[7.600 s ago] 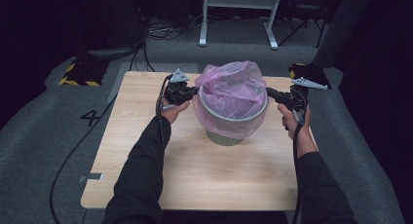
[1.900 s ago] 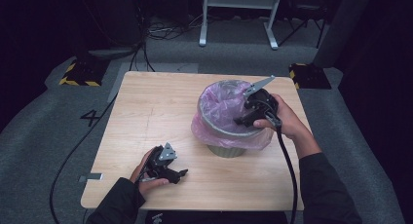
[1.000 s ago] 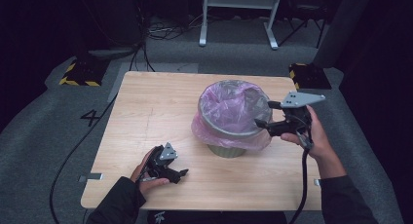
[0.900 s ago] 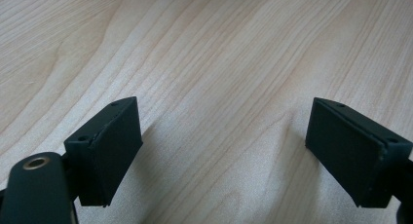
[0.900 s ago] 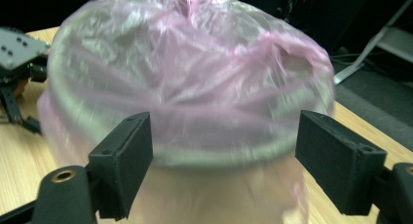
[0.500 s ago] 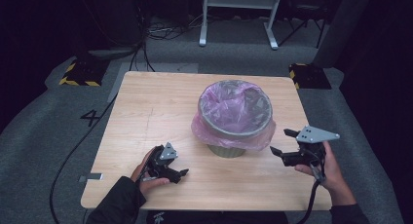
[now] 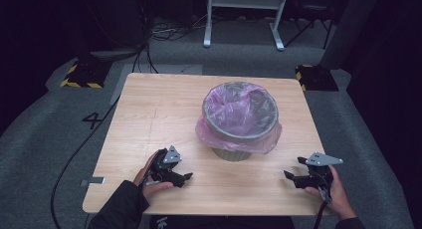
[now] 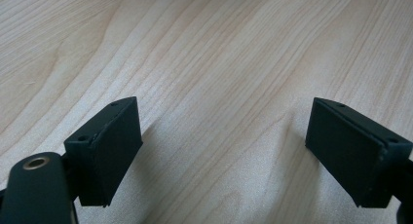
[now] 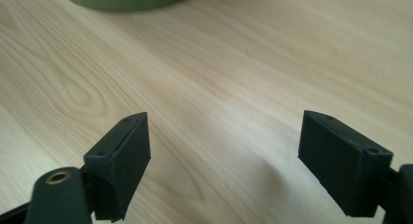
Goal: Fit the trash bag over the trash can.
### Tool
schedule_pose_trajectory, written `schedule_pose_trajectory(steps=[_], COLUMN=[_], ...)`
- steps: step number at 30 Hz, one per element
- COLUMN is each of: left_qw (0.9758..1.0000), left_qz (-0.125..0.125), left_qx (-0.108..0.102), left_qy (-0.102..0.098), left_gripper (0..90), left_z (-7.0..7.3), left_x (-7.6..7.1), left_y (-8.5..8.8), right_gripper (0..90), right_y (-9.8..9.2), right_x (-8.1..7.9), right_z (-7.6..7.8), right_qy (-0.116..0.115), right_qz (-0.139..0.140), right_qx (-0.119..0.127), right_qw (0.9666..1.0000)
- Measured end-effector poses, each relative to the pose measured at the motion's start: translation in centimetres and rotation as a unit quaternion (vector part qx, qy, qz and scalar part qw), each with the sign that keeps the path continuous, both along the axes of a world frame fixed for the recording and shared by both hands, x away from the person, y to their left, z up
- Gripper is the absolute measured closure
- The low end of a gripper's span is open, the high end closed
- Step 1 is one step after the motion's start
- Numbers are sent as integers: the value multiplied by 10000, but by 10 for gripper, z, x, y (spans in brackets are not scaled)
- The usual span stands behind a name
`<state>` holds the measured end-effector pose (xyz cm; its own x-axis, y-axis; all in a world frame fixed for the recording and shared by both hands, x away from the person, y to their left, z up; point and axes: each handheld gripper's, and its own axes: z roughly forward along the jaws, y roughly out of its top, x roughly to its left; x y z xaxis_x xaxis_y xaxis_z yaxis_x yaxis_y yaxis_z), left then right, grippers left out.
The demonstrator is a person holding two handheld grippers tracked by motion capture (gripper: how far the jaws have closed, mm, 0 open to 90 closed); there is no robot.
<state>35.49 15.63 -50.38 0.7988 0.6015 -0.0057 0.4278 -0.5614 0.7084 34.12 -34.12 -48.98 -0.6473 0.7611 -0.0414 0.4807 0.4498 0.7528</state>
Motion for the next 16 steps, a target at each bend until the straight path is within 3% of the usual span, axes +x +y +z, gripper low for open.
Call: schedule_pose_trajectory(steps=[3, 5, 16], left_qw=[10000, 10000, 10000], left_qz=[0, 0, 2], left_qx=[-1, -1, 7], left_qy=[1, 1, -1], left_gripper=[127, 127, 126], left_z=[0, 0, 0], left_x=[0, 0, 0], left_y=[0, 0, 0], right_gripper=[190, 182, 166], right_y=[-9, -11, -14], right_x=[-3, -4, -6], right_z=[-8, -12, -14], right_qy=[157, 222, 193], right_qz=[-117, -198, -316], right_qx=[130, 73, 101], right_qw=[9997, 9995, 9993])
